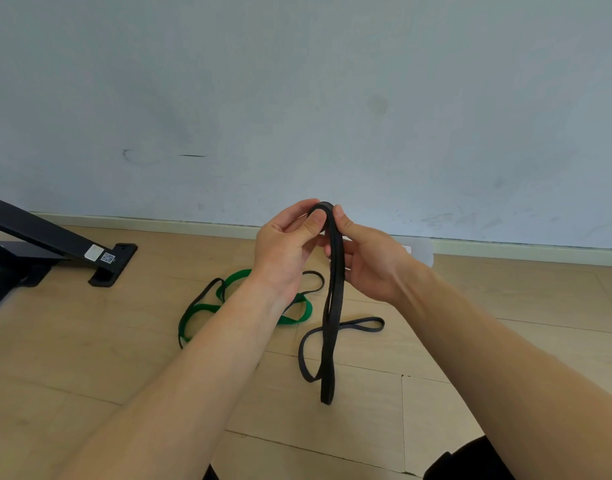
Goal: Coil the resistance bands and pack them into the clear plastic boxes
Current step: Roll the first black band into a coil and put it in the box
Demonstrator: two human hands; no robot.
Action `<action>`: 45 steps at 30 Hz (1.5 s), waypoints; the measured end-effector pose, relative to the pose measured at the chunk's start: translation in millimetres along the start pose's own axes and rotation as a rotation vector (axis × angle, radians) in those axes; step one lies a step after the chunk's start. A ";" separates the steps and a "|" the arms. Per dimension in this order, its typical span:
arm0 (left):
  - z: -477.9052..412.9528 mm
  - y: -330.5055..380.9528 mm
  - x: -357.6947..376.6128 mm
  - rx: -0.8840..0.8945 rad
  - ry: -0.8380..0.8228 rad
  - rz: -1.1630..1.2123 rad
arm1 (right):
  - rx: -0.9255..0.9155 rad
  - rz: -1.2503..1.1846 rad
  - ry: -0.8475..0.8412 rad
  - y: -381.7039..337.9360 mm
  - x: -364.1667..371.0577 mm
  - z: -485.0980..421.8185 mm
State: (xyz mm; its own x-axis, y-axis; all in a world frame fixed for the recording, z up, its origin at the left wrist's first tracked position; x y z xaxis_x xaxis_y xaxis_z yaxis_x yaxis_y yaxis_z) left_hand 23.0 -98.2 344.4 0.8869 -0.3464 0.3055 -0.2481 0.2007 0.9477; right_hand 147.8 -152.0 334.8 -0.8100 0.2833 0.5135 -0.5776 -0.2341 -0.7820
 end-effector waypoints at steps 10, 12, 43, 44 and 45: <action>3.4 -10.3 7.9 -0.087 -0.059 -0.010 | -0.001 -0.039 -0.081 -0.6 -3.0 2.4; -1.1 0.9 -0.3 0.030 -0.154 -0.218 | -0.003 -0.020 -0.083 -6.4 -6.1 2.2; 7.5 3.0 6.5 0.012 -0.050 -0.149 | 0.049 -0.078 -0.192 -5.3 -4.5 3.9; 5.3 7.6 1.5 0.062 -0.092 -0.262 | 0.055 -0.053 -0.184 -7.3 -5.8 4.6; 3.4 14.0 -4.0 0.123 -0.146 -0.409 | 0.065 -0.024 -0.184 -9.4 -7.5 5.4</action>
State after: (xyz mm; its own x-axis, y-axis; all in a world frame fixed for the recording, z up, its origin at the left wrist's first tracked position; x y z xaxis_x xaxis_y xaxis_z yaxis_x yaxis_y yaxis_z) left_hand 14.6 -97.1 356.8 0.8596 -0.5021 -0.0947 0.0590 -0.0867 0.9945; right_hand 158.7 -157.0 340.2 -0.7976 0.1165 0.5918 -0.5971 -0.2903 -0.7477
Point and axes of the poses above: each hand's wrist, its own z-axis away from the middle knuckle, its own x-axis out of the palm, y = z × x, the point moved 1 cm from there along -z, towards the middle knuckle, and after that the axes turned 9 degrees about -z, right-handed, at the moved point
